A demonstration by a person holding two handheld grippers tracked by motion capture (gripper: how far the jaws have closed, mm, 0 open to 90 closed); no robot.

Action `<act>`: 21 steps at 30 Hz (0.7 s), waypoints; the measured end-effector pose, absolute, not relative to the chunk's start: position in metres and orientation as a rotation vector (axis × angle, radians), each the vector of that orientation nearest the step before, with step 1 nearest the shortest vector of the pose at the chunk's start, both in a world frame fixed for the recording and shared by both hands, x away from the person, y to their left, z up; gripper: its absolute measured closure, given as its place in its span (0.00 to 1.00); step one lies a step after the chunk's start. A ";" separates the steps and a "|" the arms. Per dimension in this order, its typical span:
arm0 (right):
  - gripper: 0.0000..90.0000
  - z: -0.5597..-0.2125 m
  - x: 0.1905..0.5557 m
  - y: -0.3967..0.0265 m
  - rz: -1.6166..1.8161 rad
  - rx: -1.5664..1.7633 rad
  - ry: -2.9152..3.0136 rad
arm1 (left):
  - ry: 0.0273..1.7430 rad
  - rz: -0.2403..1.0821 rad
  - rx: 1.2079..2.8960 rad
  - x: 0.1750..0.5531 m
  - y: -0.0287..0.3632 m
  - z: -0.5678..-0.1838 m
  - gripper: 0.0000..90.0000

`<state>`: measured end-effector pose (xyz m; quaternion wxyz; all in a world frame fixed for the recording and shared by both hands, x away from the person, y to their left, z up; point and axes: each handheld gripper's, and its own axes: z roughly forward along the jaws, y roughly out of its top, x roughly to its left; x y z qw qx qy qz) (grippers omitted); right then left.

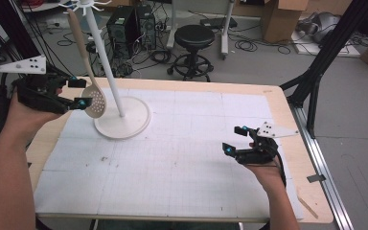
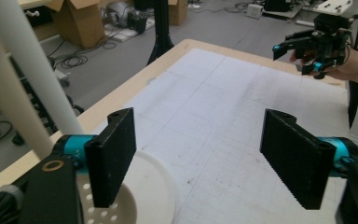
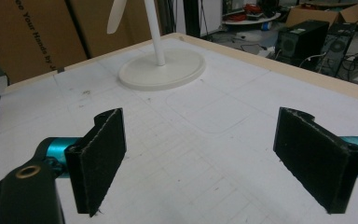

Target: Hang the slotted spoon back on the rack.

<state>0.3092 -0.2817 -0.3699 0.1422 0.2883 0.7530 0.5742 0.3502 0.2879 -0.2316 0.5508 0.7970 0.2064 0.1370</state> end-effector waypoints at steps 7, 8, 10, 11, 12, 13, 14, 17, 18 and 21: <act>0.18 -0.370 0.309 -0.282 1.659 0.836 2.173 | 0.460 0.303 1.902 0.350 0.271 -0.249 0.22; 0.18 -0.370 0.309 -0.283 1.658 0.835 2.170 | 0.446 0.295 1.901 0.350 0.269 -0.251 0.21; 0.18 -0.369 0.308 -0.284 1.662 0.837 2.164 | 0.436 0.286 1.901 0.349 0.264 -0.254 0.21; 0.18 -0.369 0.308 -0.284 1.661 0.838 2.163 | 0.429 0.288 1.903 0.349 0.262 -0.255 0.20; 0.18 -0.369 0.308 -0.284 1.662 0.840 2.162 | 0.424 0.284 1.894 0.348 0.260 -0.257 0.19; 0.18 -0.369 0.308 -0.285 1.661 0.836 2.159 | 0.415 0.278 1.883 0.347 0.258 -0.259 0.18; 0.18 -0.369 0.308 -0.285 1.662 0.837 2.161 | 0.413 0.276 1.875 0.346 0.257 -0.260 0.18; 0.18 -0.369 0.308 -0.285 1.662 0.837 2.161 | 0.402 0.276 1.853 0.345 0.253 -0.268 0.16; 0.18 -0.369 0.308 -0.285 1.662 0.837 2.161 | 0.401 0.272 1.848 0.345 0.251 -0.271 0.16; 0.18 -0.369 0.308 -0.286 1.659 0.846 2.163 | 0.402 0.260 1.836 0.344 0.247 -0.280 0.13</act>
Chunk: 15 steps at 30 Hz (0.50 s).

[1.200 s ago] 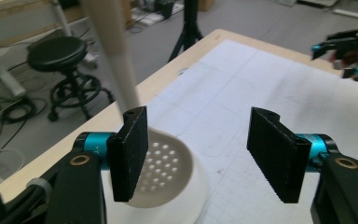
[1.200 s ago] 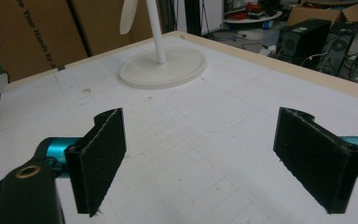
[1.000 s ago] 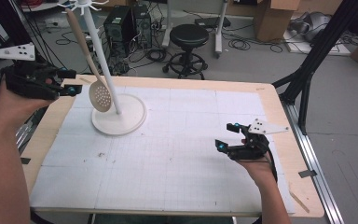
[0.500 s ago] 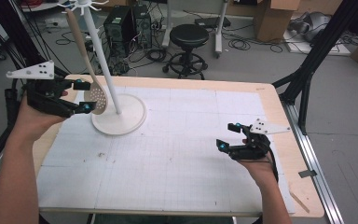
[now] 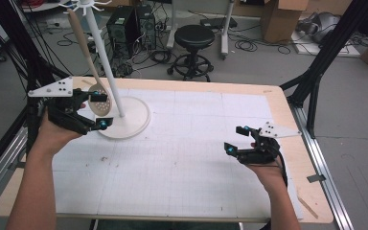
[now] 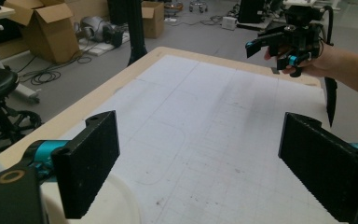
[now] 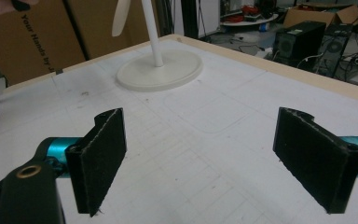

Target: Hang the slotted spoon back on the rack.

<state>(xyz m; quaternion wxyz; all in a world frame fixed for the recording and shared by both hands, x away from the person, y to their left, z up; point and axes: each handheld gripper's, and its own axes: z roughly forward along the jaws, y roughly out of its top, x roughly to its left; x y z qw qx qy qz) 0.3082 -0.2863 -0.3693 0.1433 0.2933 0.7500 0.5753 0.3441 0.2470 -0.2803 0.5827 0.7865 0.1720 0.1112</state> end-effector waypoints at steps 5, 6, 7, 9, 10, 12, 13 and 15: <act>0.19 -0.371 0.309 -0.288 1.659 0.850 2.158 | 0.394 0.255 1.815 0.339 0.240 -0.294 0.10; 0.19 -0.370 0.309 -0.288 1.660 0.846 2.158 | 0.393 0.258 1.814 0.339 0.239 -0.297 0.09; 0.19 -0.370 0.308 -0.288 1.662 0.850 2.161 | 0.402 0.258 1.808 0.338 0.238 -0.301 0.08; 0.19 -0.371 0.309 -0.288 1.659 0.846 2.158 | 0.400 0.255 1.807 0.336 0.237 -0.306 0.07; 0.19 -0.371 0.309 -0.288 1.658 0.847 2.158 | 0.396 0.253 1.806 0.335 0.237 -0.310 0.07; 0.19 -0.371 0.309 -0.288 1.653 0.845 2.161 | 0.392 0.245 1.795 0.332 0.235 -0.317 0.07; 0.19 -0.371 0.309 -0.287 1.652 0.846 2.163 | 0.391 0.244 1.791 0.331 0.234 -0.321 0.07; 0.19 -0.371 0.308 -0.287 1.650 0.842 2.166 | 0.391 0.236 1.781 0.329 0.231 -0.328 0.06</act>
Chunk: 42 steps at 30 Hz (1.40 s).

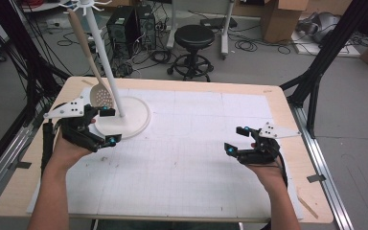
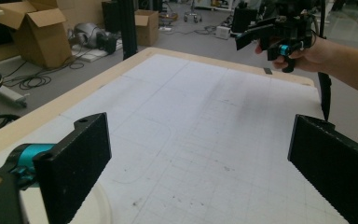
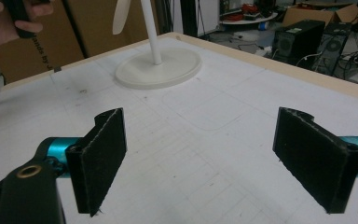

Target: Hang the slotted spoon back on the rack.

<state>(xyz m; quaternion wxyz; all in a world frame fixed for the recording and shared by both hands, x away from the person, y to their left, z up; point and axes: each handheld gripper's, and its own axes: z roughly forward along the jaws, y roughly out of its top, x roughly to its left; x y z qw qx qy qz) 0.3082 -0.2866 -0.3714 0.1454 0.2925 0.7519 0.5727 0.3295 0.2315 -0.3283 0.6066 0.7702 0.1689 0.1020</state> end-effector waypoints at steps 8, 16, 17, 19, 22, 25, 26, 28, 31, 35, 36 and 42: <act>0.19 -0.373 0.309 -0.285 1.642 0.838 2.176 | 0.414 0.226 1.776 0.325 0.228 -0.346 0.02; 0.19 -0.375 0.310 -0.283 1.642 0.838 2.185 | 0.438 0.214 1.761 0.325 0.232 -0.361 0.02; 0.19 -0.375 0.310 -0.283 1.643 0.837 2.188 | 0.434 0.210 1.761 0.326 0.231 -0.361 0.02; 0.19 -0.375 0.311 -0.283 1.639 0.833 2.185 | 0.430 0.210 1.763 0.327 0.228 -0.362 0.02; 0.19 -0.375 0.311 -0.283 1.637 0.833 2.184 | 0.421 0.205 1.773 0.327 0.224 -0.364 0.02; 0.19 -0.376 0.312 -0.283 1.629 0.838 2.189 | 0.414 0.205 1.782 0.328 0.223 -0.365 0.02; 0.19 -0.377 0.313 -0.282 1.628 0.838 2.190 | 0.415 0.205 1.784 0.328 0.223 -0.365 0.02; 0.19 -0.377 0.313 -0.282 1.619 0.841 2.195 | 0.416 0.208 1.787 0.328 0.223 -0.366 0.02; 0.19 -0.377 0.311 -0.281 1.618 0.840 2.197 | 0.412 0.205 1.787 0.327 0.222 -0.366 0.02; 0.19 -0.376 0.311 -0.280 1.620 0.832 2.195 | 0.415 0.204 1.785 0.327 0.223 -0.366 0.02; 0.19 -0.376 0.311 -0.280 1.616 0.829 2.196 | 0.414 0.201 1.779 0.327 0.223 -0.367 0.02; 0.19 -0.376 0.311 -0.280 1.618 0.834 2.203 | 0.421 0.196 1.785 0.327 0.222 -0.369 0.02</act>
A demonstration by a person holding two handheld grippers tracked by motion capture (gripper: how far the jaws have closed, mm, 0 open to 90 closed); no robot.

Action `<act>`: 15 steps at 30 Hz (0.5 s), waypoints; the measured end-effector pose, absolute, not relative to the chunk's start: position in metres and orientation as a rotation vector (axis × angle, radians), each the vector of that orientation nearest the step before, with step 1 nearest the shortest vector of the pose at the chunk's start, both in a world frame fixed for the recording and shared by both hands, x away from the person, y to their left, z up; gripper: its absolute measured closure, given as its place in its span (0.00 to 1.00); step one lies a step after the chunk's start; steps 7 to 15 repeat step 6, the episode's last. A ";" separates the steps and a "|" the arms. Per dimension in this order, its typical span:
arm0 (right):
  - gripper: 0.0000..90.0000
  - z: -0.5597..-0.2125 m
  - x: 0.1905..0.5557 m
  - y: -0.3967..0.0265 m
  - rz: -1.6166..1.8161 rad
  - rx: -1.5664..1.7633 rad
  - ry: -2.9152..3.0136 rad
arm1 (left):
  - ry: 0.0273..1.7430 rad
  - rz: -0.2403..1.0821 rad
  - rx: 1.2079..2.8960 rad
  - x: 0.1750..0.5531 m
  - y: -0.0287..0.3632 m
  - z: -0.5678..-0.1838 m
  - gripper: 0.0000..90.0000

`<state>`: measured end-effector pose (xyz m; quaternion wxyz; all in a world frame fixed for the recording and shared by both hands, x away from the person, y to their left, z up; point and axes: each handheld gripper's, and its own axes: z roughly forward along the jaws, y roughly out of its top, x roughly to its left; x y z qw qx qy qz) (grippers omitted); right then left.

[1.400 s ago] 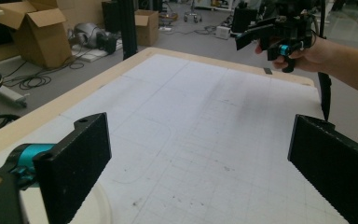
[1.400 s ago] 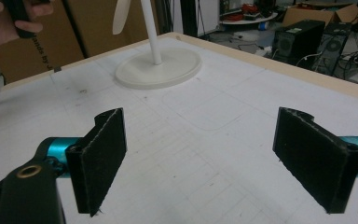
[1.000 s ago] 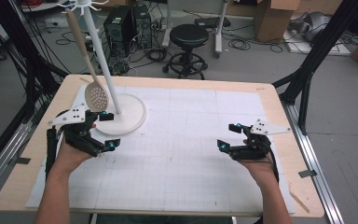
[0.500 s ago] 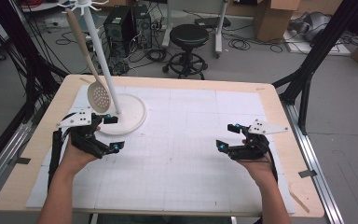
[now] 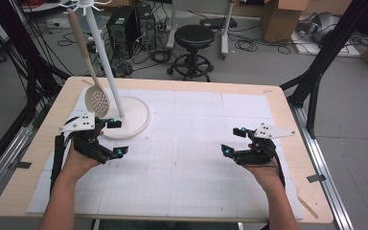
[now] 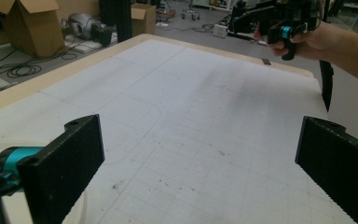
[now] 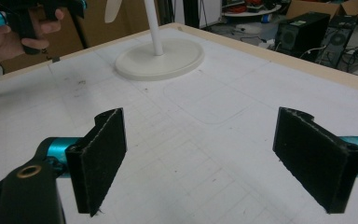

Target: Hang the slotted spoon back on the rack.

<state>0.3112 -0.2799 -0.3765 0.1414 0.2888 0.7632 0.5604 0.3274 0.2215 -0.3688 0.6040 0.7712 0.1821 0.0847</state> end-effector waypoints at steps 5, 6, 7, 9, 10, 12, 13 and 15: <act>0.19 -0.377 0.312 -0.280 1.617 0.833 2.203 | 0.421 0.192 1.795 0.328 0.220 -0.370 0.02; 0.19 -0.377 0.312 -0.280 1.618 0.830 2.203 | 0.427 0.192 1.792 0.328 0.220 -0.370 0.02; 0.19 -0.377 0.312 -0.280 1.618 0.830 2.203 | 0.427 0.192 1.792 0.328 0.220 -0.370 0.02; 0.19 -0.377 0.312 -0.280 1.618 0.830 2.203 | 0.427 0.192 1.792 0.328 0.220 -0.370 0.02; 0.19 -0.377 0.312 -0.280 1.618 0.830 2.203 | 0.427 0.192 1.792 0.328 0.220 -0.370 0.02; 0.19 -0.377 0.312 -0.280 1.618 0.830 2.203 | 0.427 0.192 1.792 0.328 0.220 -0.370 0.02; 0.19 -0.377 0.312 -0.280 1.618 0.830 2.203 | 0.427 0.192 1.792 0.328 0.220 -0.370 0.02; 0.19 -0.377 0.312 -0.280 1.618 0.830 2.203 | 0.427 0.192 1.792 0.328 0.220 -0.370 0.02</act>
